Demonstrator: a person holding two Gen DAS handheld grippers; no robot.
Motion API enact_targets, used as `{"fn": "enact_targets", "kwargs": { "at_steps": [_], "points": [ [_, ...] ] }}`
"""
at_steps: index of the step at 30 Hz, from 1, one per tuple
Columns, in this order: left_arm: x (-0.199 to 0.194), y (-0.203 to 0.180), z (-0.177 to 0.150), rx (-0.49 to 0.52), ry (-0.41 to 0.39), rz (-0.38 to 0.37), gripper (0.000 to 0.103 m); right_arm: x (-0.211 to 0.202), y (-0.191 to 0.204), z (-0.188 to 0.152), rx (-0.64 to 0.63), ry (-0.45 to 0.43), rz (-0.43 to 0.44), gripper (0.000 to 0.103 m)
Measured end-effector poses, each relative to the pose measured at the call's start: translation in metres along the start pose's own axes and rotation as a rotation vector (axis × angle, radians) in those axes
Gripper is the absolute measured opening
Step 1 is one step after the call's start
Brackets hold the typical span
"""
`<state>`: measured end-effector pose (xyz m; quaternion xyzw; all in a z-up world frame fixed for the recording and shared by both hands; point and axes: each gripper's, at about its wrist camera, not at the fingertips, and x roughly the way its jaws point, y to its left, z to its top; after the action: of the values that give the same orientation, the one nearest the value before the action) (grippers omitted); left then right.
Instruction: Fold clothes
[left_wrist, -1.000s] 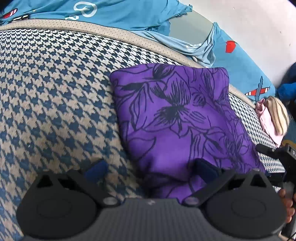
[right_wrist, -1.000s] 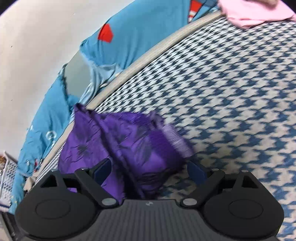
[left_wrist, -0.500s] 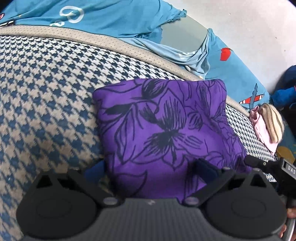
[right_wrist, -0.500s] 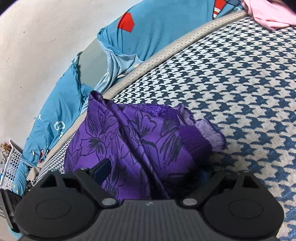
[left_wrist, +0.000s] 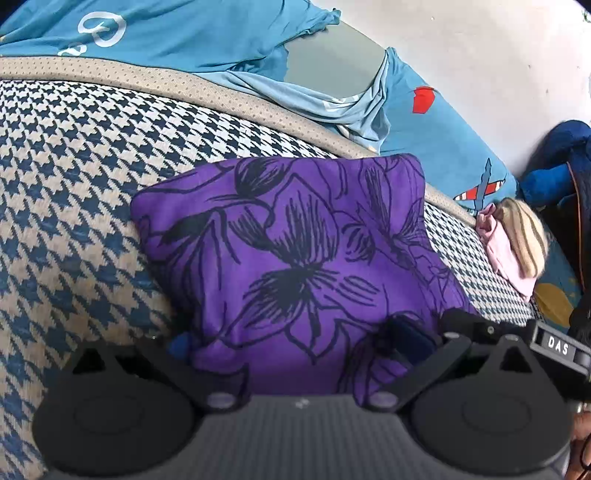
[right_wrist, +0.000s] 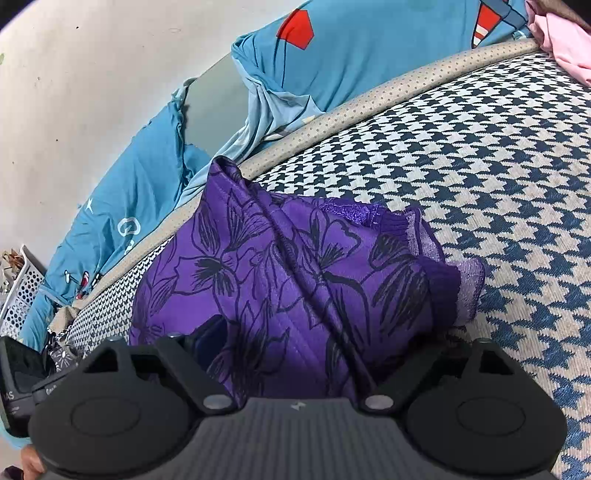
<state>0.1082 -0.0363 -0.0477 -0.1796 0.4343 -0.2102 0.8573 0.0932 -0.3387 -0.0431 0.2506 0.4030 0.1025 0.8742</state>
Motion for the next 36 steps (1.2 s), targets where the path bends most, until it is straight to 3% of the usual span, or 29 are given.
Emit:
{"fn": "enact_targets", "kwargs": {
  "at_steps": [7,10,12,17,21,24,30,36],
  "points": [
    [-0.004,-0.011,-0.004,0.050,-0.027,0.052,0.099,-0.001,-0.006,0.002,0.021,-0.005,0.009,0.049],
    [-0.005,-0.018,-0.005,0.074,-0.053,0.084,0.091,-0.002,0.000,0.002,-0.015,-0.018,0.009,0.034],
    [-0.009,-0.021,-0.005,0.085,-0.078,0.089,0.080,-0.005,0.007,0.002,-0.050,-0.033,0.013,0.025],
    [-0.019,-0.024,-0.006,0.108,-0.134,0.126,0.058,-0.014,0.021,-0.001,-0.100,-0.066,0.021,0.023],
    [-0.027,-0.025,-0.003,0.132,-0.173,0.157,0.050,-0.021,0.029,-0.003,-0.111,-0.082,0.042,0.022],
    [-0.032,-0.028,0.002,0.167,-0.205,0.183,0.048,-0.026,0.036,-0.006,-0.109,-0.084,0.075,0.022],
    [-0.048,-0.016,0.014,0.130,-0.220,0.194,0.047,-0.028,0.052,-0.018,-0.106,-0.058,0.142,0.022],
    [-0.055,-0.007,0.012,0.158,-0.201,0.204,0.048,-0.032,0.056,-0.024,-0.123,-0.044,0.140,0.023]
  ]
}}
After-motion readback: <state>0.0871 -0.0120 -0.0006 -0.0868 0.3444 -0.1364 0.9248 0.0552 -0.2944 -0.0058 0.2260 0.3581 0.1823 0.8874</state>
